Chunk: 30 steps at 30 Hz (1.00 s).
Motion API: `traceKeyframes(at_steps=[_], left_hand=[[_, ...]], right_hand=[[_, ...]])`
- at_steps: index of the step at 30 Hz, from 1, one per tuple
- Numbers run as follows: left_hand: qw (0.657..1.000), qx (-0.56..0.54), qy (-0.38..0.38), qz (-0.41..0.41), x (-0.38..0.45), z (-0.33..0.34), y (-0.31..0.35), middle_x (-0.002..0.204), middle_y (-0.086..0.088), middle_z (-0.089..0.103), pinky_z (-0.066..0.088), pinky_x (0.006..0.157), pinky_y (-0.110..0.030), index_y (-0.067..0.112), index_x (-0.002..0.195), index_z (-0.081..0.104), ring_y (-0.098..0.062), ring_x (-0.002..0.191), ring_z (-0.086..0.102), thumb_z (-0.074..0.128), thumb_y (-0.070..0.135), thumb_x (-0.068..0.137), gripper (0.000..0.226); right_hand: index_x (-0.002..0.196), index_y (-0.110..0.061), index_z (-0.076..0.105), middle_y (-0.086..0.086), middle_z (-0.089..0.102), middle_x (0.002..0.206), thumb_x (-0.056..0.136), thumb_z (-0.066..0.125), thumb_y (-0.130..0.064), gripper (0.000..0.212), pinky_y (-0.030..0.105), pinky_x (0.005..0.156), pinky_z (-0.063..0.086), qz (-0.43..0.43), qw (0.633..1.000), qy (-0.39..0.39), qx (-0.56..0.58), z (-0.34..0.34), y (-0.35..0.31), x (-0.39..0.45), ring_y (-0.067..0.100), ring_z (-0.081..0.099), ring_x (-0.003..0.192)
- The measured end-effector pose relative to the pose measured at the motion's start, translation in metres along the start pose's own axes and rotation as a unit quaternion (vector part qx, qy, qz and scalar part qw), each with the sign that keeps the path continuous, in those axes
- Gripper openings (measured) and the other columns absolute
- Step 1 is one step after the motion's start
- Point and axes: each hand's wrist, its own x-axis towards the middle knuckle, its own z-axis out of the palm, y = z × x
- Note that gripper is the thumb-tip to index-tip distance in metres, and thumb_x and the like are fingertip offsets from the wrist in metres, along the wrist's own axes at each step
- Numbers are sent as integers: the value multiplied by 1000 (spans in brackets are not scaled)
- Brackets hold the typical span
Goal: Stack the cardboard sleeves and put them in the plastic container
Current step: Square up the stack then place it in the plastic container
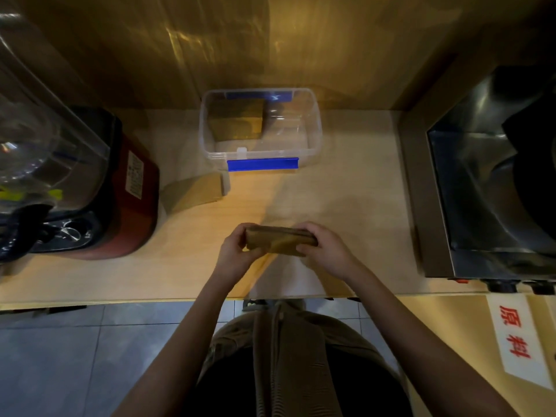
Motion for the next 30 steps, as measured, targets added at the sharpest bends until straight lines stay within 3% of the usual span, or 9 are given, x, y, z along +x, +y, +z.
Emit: traceKeyframes(at_steps=[2, 6, 9, 12, 18, 21, 25, 28, 30], left_hand=[[997, 69, 24, 18, 3, 5, -8, 90, 1, 59, 46, 73, -24, 13, 102, 55, -17, 86, 54, 69, 6, 71, 35], [992, 100, 66, 28, 7, 17, -12, 99, 4, 58, 41, 77, -17, 12, 106, 54, -14, 95, 54, 64, 3, 75, 34], [994, 94, 57, 5, 12, 18, -16, 108, 3, 57, 45, 91, -28, 13, 115, 50, -19, 108, 54, 62, 1, 76, 42], [994, 87, 55, -26, 15, 19, -20, 123, -9, 56, 46, 96, -38, 16, 127, 40, -26, 115, 52, 59, 2, 78, 55], [997, 25, 55, -48, 14, 27, -14, 123, -7, 50, 42, 90, -28, 13, 137, 28, -23, 116, 51, 47, 6, 89, 53], [996, 38, 74, -41, 13, 24, -12, 126, -8, 51, 39, 88, -27, 13, 136, 31, -18, 112, 48, 45, 13, 91, 48], [994, 63, 78, -34, 11, 23, -15, 130, -12, 54, 42, 90, -29, 14, 136, 34, -23, 116, 52, 46, 12, 90, 47], [990, 93, 98, -35, 11, 23, -12, 126, -15, 58, 38, 81, -24, 12, 135, 34, -21, 106, 54, 42, 13, 92, 44], [987, 111, 113, -32, 11, 22, -13, 127, -16, 57, 38, 80, -25, 12, 136, 33, -29, 110, 55, 41, 13, 92, 44]], right_hand=[[118, -11, 54, 11, 53, 114, 85, 57, -5, 34, 24, 84, 37, -19, 998, 41, -46, 7, 5, 4, 20, 50, 101], [117, -11, 54, 8, 50, 118, 84, 56, -1, 35, 9, 83, 29, -29, 994, 97, -38, 22, 12, 10, 17, 47, 107], [123, -11, 49, 9, 52, 125, 84, 56, -2, 41, 17, 93, 33, -5, 993, 119, -9, 31, 17, 13, 21, 48, 117], [130, -12, 42, 9, 50, 134, 83, 56, -2, 50, 23, 98, 34, 42, 986, 160, 37, 37, 25, 14, 21, 46, 123], [129, -11, 44, 13, 61, 122, 90, 50, -8, 40, 22, 81, 40, 74, 978, 177, 80, 39, 26, 15, 26, 57, 111], [133, -10, 42, 13, 60, 125, 91, 49, -9, 42, 23, 85, 41, 58, 981, 172, 73, 39, 27, 15, 25, 57, 113], [142, -14, 28, 10, 53, 134, 91, 47, -8, 54, 20, 91, 37, 55, 984, 155, 67, 39, 25, 14, 24, 52, 121], [140, -12, 29, 12, 52, 135, 93, 43, -9, 49, 23, 94, 38, 49, 982, 165, 72, 42, 22, 15, 24, 51, 121], [138, -10, 33, 14, 53, 133, 94, 40, -10, 44, 26, 96, 39, 42, 982, 169, 70, 44, 21, 16, 25, 51, 120]])
